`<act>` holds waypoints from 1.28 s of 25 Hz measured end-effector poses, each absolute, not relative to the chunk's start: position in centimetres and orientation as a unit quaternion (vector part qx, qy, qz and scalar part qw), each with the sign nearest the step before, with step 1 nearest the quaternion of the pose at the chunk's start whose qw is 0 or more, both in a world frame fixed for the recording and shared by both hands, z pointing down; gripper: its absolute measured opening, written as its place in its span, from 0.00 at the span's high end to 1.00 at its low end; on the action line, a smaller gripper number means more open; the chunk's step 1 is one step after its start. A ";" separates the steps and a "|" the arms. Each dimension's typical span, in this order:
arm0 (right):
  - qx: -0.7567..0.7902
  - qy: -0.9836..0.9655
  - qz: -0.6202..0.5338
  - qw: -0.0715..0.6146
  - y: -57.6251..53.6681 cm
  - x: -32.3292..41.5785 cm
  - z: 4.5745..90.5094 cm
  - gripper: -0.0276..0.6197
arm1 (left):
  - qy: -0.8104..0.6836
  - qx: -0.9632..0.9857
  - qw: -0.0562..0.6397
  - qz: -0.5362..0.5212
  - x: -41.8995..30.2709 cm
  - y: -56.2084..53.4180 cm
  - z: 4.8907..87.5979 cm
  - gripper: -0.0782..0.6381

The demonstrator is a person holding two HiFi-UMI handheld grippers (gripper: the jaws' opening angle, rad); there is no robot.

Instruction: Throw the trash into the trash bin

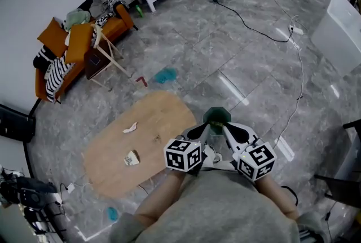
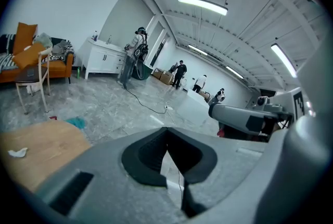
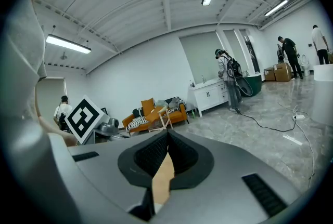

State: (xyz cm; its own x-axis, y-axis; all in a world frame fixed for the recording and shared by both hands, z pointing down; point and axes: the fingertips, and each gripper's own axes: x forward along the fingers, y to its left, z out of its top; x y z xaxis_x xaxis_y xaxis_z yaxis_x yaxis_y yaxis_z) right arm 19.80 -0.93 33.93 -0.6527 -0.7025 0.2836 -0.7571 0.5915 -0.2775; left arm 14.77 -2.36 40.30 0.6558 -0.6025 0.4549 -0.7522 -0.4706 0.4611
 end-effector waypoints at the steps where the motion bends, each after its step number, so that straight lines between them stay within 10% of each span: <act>1: 0.409 -0.890 0.188 0.072 -0.9 19.8 33.8 0.95 | -0.401 0.849 0.326 0.112 14.8 -2.3 40.1 0.88; 32: 0.297 -0.938 0.158 0.082 1.5 9.0 32.5 0.94 | -0.536 0.775 0.330 0.050 2.6 1.8 39.1 0.88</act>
